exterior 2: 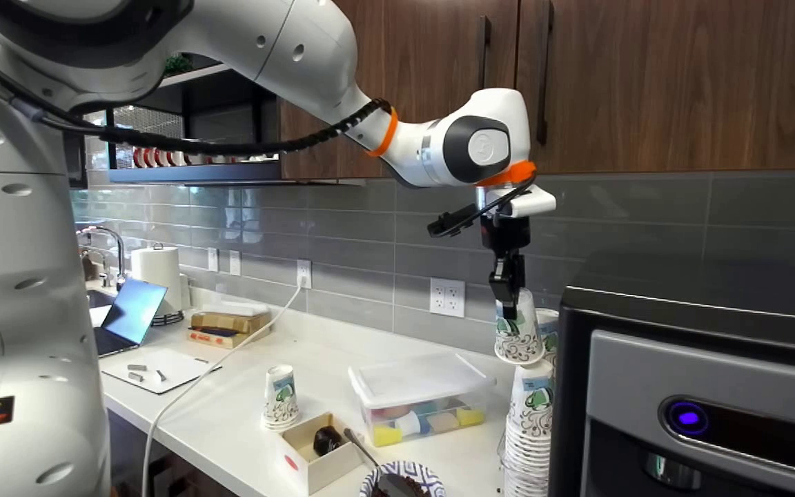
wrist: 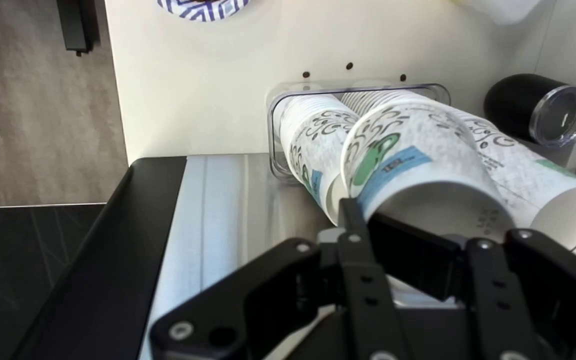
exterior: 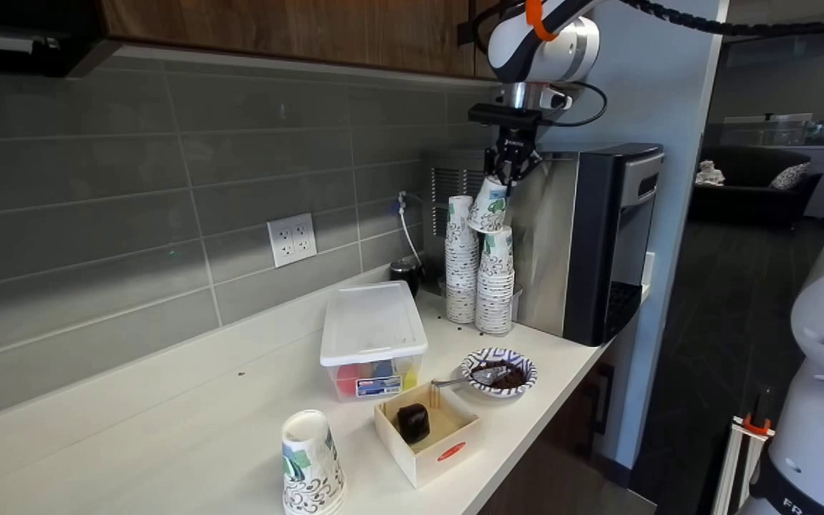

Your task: Pick up the cup from the stacked cups on the left and stuck it on the cups on the right

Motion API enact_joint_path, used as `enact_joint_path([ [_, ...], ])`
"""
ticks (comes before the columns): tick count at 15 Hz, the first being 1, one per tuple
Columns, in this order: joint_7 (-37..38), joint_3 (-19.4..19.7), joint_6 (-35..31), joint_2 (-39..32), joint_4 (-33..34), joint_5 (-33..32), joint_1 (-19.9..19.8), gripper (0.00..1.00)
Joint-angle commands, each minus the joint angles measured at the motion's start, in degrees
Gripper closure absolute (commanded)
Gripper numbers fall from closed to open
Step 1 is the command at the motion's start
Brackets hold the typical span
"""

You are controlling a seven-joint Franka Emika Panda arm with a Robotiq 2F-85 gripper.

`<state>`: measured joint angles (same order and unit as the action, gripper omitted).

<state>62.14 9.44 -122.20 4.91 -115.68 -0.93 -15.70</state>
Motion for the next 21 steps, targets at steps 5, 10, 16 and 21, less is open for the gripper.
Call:
enact_joint_path([
  [5, 7.12, 1.28, 7.34, 0.23, 4.38, 1.46, 0.46, 0.99],
  [10, 10.64, 2.24, 8.55, -1.55, 5.46, 1.54, 0.27, 0.99],
  [16, 13.06, 2.16, 8.18, -3.66, 6.80, 1.08, 0.98, 0.99],
  [21, 14.71, 2.52, 9.19, -5.46, 8.44, 1.47, 1.32, 0.99],
])
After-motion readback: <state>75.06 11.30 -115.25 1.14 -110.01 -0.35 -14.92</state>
